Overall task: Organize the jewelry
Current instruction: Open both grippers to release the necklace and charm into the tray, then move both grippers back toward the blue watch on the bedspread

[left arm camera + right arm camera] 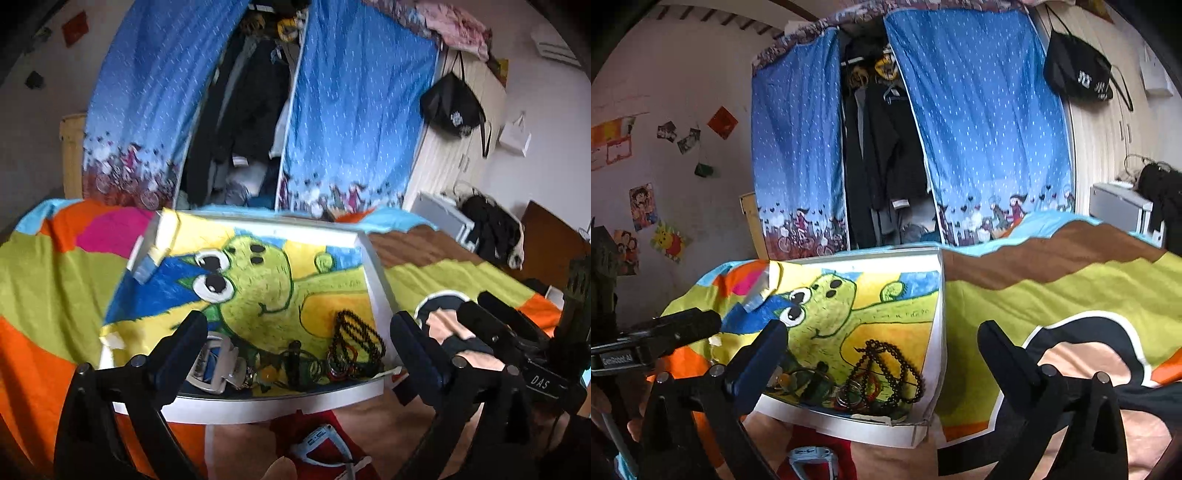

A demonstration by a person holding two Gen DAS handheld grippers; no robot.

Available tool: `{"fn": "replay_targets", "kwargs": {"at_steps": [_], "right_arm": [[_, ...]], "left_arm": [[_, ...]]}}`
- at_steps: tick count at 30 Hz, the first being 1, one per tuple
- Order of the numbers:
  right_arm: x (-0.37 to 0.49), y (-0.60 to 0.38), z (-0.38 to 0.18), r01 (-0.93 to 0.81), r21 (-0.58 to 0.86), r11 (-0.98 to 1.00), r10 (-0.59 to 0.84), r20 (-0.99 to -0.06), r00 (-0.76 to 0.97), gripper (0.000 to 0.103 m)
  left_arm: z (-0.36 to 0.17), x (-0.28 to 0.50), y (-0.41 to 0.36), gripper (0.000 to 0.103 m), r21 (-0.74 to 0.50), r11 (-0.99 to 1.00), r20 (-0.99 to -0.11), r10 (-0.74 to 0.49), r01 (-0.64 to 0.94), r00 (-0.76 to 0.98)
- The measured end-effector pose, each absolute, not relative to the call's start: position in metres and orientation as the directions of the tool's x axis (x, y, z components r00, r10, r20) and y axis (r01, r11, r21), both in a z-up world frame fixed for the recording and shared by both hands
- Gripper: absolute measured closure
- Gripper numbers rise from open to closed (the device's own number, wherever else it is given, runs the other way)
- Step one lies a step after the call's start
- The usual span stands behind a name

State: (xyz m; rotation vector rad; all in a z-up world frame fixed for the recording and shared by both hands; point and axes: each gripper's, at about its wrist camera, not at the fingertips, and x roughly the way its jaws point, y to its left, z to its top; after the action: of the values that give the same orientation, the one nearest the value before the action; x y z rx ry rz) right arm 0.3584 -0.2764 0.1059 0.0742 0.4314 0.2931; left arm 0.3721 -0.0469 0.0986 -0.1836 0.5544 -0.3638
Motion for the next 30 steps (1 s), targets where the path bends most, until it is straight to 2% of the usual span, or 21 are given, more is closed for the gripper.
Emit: {"fn": "replay_targets", "kwargs": {"at_steps": [9,17,24,30], "right_arm": [[0.304,-0.276,0.134,-0.265,0.100,0.959,0.283,-0.296,0.912,0.000],[0.251,-0.267,0.144,-0.284,0.086,0.955,0.296,-0.239,0.925,0.000],[0.208,-0.265,0.133,-0.267,0.094,0.959,0.282,-0.246,0.927,0.000],[0.182,-0.262,0.104,-0.236,0.082,0.968,0.250,-0.317,0.915,0.000]], "left_arm": [[0.121,0.320,-0.032,0.001,-0.240,0.944,-0.395,-0.308,0.226,0.865],[0.120,0.276,-0.029,0.001,-0.207,0.959,-0.391,-0.262,0.193,0.882],[0.109,0.232,-0.020,0.001,-0.199,0.962,-0.380,-0.252,0.187,0.890],[0.072,0.195,-0.021,0.001,-0.166,0.963,-0.445,-0.265,0.212,0.856]]}}
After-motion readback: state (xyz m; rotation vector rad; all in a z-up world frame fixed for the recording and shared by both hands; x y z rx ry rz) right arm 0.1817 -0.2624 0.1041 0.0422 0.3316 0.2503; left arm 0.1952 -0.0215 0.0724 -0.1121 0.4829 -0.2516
